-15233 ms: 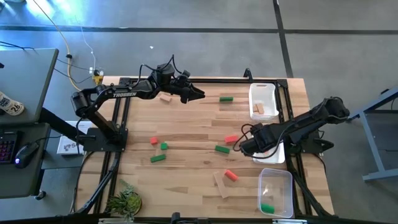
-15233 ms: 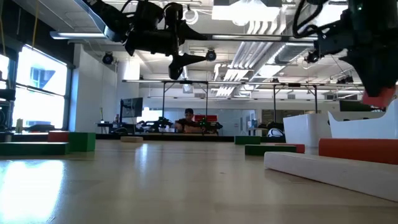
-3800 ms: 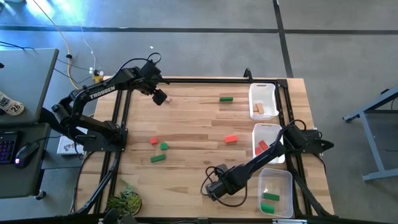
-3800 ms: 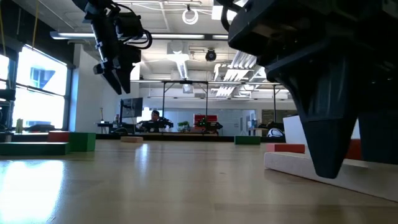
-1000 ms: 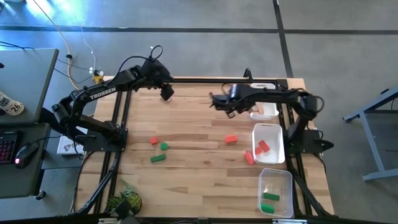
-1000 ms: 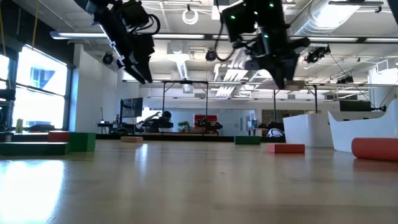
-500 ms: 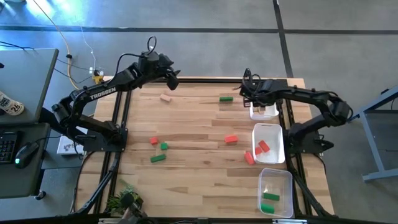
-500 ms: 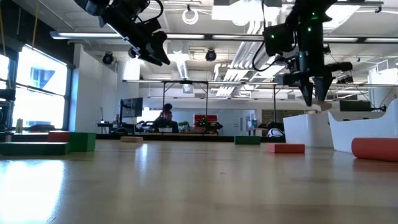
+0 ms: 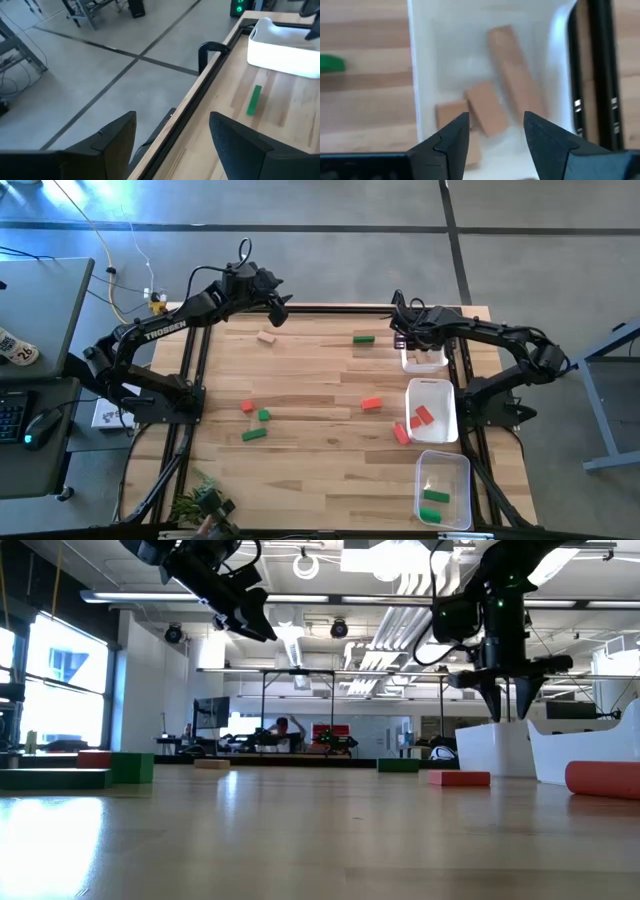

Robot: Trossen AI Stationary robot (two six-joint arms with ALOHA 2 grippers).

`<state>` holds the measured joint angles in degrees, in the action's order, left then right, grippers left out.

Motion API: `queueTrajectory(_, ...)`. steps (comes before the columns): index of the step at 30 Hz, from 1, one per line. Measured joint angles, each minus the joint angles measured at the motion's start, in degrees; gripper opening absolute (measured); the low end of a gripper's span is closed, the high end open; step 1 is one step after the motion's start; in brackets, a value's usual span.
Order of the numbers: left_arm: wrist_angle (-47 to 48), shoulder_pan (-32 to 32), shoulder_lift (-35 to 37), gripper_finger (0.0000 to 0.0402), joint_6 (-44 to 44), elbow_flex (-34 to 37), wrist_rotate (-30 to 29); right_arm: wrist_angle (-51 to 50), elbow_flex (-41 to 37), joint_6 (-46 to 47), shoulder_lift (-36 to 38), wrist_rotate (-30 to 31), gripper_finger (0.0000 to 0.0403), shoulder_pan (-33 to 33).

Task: Sort & place blocks by color
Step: Put the orange block into the bottom white bin

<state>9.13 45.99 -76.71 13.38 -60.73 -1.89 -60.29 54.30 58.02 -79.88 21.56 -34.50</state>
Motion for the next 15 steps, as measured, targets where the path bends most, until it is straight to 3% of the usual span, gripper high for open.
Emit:
queueTrajectory(7, 2.9, -1.4, 0.0, 0.0239, -1.2, 0.0, 0.0, 1.8, 0.0, 0.7, 1.6, -6.7, 0.0175, 0.3)
queueTrajectory(15, 11.9, -5.2, 0.9, 0.0239, -1.2, 0.0, -0.1, 7.6, 0.0, 3.9, 7.3, -7.2, 0.0177, 5.6)
